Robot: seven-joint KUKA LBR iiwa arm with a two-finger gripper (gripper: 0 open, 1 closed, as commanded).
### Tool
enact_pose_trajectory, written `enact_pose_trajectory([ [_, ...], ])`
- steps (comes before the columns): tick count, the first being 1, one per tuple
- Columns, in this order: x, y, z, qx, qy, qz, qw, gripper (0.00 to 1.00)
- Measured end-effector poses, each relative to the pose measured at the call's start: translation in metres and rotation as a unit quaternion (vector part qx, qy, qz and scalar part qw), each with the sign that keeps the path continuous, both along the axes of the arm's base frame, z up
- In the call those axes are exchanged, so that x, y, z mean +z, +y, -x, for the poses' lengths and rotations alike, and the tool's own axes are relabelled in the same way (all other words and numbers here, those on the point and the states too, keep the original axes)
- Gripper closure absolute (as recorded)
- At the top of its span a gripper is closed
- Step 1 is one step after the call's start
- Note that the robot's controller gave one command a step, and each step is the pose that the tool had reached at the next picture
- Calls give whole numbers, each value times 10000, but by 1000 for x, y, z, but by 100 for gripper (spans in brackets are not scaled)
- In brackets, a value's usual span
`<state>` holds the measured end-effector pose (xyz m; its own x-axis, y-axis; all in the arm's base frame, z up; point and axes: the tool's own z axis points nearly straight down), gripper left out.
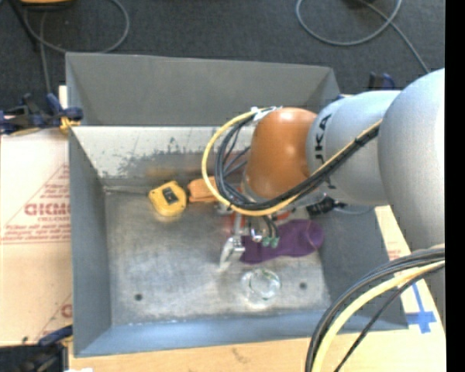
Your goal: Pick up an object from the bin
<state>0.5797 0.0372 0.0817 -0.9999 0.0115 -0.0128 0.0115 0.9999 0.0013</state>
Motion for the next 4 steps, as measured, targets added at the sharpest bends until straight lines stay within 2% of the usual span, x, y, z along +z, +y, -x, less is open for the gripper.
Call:
enact_pose_trajectory([
  [1,52,0,-33,-214,73,-2,9997,0],
  [2,64,-22,-20,336,-24,13,9994,0],
  [3,93,-9,-20,1225,89,20,9924,0],
  [4,162,-60,-15,1435,52,12,9896,0],
])
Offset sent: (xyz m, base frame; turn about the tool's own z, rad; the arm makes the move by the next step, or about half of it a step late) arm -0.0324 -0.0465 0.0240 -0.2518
